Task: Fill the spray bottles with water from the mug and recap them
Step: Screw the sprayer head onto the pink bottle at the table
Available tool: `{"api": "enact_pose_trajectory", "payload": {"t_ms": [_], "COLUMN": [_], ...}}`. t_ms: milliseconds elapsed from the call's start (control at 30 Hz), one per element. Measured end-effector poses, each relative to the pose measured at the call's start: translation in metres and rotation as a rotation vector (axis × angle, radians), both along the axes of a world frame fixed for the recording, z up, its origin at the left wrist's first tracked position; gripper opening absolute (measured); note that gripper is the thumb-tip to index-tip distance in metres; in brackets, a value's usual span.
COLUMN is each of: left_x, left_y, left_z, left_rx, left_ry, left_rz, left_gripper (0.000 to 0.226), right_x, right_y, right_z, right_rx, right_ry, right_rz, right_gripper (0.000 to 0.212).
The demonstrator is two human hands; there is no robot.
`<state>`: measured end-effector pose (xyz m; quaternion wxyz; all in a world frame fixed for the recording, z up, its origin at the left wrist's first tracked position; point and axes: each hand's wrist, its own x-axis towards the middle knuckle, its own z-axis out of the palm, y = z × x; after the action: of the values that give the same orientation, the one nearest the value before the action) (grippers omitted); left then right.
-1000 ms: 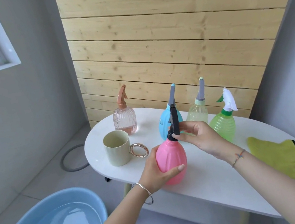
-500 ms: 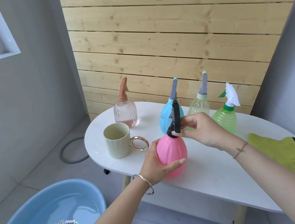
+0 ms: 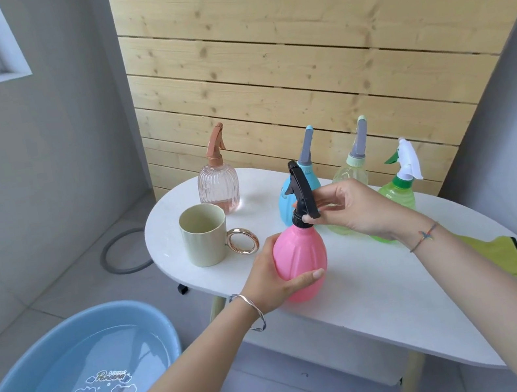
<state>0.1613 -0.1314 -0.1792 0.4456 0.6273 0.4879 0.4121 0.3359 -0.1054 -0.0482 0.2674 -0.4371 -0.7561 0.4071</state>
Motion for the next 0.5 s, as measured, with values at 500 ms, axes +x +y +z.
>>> {"api": "enact_pose_trajectory", "payload": {"t_ms": [500], "left_x": [0.004], "left_y": [-0.003], "left_z": [0.001], "left_rx": [0.020], "left_ry": [-0.021], "left_rz": [0.035], "left_gripper": [0.091], "right_x": [-0.017], "right_y": [-0.027], "right_z": [-0.034], "right_rx": [0.103], "right_ry": [0.240], "right_rz": [-0.413], "right_gripper": [0.015]}}
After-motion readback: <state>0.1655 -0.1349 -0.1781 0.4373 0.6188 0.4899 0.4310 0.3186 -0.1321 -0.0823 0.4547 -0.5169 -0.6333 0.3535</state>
